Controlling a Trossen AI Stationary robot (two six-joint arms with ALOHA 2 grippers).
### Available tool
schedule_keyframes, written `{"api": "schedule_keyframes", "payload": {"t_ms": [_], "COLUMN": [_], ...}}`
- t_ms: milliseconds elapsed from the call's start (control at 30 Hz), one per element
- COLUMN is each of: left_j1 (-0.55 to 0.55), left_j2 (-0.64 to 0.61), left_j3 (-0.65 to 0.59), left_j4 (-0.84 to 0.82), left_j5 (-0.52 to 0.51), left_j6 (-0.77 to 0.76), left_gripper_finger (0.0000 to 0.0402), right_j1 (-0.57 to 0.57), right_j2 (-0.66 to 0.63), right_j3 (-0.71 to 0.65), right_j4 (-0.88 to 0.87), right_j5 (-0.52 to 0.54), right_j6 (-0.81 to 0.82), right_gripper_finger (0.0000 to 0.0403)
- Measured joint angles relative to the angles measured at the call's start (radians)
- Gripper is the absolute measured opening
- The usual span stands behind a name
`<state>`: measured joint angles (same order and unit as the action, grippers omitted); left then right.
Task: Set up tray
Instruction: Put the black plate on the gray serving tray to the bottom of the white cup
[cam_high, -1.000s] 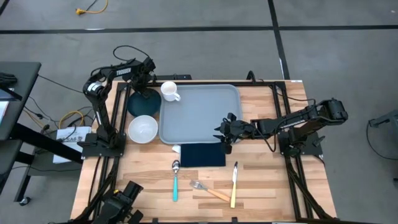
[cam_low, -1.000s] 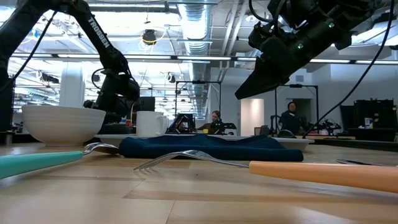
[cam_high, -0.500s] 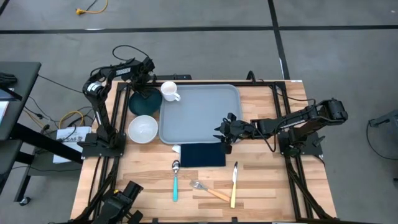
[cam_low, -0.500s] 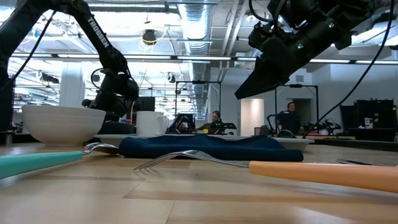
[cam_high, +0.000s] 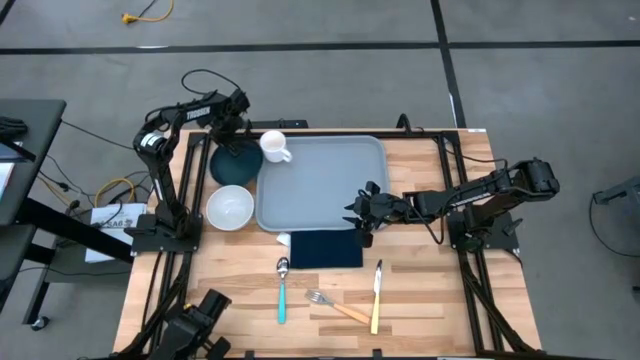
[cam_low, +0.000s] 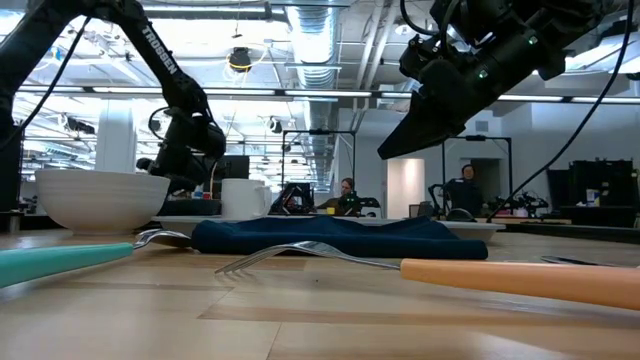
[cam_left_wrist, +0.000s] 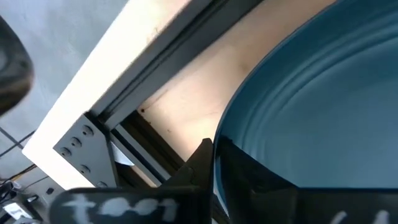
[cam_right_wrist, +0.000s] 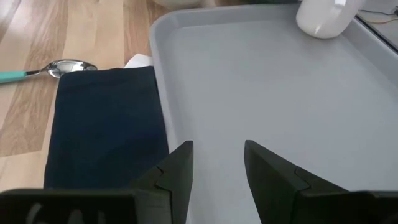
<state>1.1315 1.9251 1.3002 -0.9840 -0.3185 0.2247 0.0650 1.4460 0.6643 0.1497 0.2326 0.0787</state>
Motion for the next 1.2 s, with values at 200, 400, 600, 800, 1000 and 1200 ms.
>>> {"api": "schedule_keyframes", "payload": {"t_ms": [200,400,600,800,1000,1200], "left_j1": [-0.013,-0.016,-0.019,-0.033,-0.062,-0.094], "left_j2": [0.000,0.000,0.000,0.000,0.000,0.000], "left_j3": [0.046,0.093,0.144,0.227,0.348,0.473], "left_j4": [-0.055,-0.152,-0.221,-0.282,-0.381,-0.530], "left_j5": [-0.087,-0.166,-0.231,-0.307,-0.351,-0.381], "left_j6": [-0.004,-0.026,-0.050,-0.099,-0.140,-0.190], "left_gripper_finger": [0.0000,0.0000,0.0000,0.0000,0.0000,0.0000], "right_j1": [0.000,0.000,0.000,0.000,0.000,0.000], "right_j2": [0.000,0.000,0.000,0.000,0.000,0.000], "right_j3": [0.000,0.000,0.000,0.000,0.000,0.000], "right_j4": [0.000,0.000,0.000,0.000,0.000,0.000], "right_j5": [0.000,0.000,0.000,0.000,0.000,0.000], "right_j6": [0.000,0.000,0.000,0.000,0.000,-0.001], "right_gripper_finger": [0.0134,0.0134,0.0134,0.0134,0.0134,0.0134]}}
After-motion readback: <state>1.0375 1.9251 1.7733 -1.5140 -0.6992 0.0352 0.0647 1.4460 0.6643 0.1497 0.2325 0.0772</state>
